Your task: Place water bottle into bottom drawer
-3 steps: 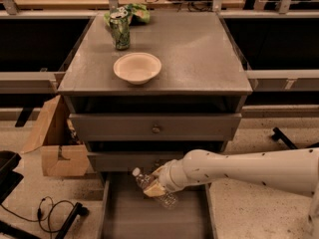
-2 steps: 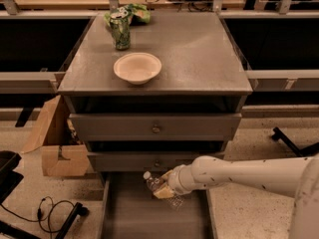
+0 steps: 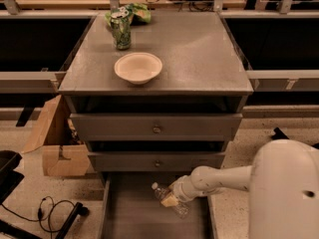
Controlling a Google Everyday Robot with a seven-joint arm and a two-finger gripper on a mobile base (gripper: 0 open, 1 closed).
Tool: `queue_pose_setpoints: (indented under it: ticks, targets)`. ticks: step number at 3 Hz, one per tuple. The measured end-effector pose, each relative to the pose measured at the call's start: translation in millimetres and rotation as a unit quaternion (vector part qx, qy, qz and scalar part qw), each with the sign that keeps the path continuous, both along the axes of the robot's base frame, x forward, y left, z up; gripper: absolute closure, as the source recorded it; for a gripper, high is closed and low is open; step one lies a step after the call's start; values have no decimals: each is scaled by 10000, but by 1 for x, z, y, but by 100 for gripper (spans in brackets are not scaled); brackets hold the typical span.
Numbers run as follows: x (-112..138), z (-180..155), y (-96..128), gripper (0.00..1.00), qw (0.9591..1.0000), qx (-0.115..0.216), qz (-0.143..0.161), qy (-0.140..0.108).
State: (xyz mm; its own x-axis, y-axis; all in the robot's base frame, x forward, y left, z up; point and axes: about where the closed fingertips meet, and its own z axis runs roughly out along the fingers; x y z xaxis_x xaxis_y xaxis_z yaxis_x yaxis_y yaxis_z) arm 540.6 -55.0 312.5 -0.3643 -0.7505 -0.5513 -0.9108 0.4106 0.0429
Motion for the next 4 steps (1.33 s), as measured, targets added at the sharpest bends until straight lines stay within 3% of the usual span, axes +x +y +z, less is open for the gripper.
queue_pose_setpoints:
  ticks: [1,2,3,4]
  targets:
    - [-3,-60,-8,100,9980,-401,-136,476]
    - [-36,-119,-26,100,9897,-765,-520,1091]
    - [-75,-151,-39,100,9812,-789,-839,1546]
    - [-78,-153,-39,81,9808,-789,-839,1574]
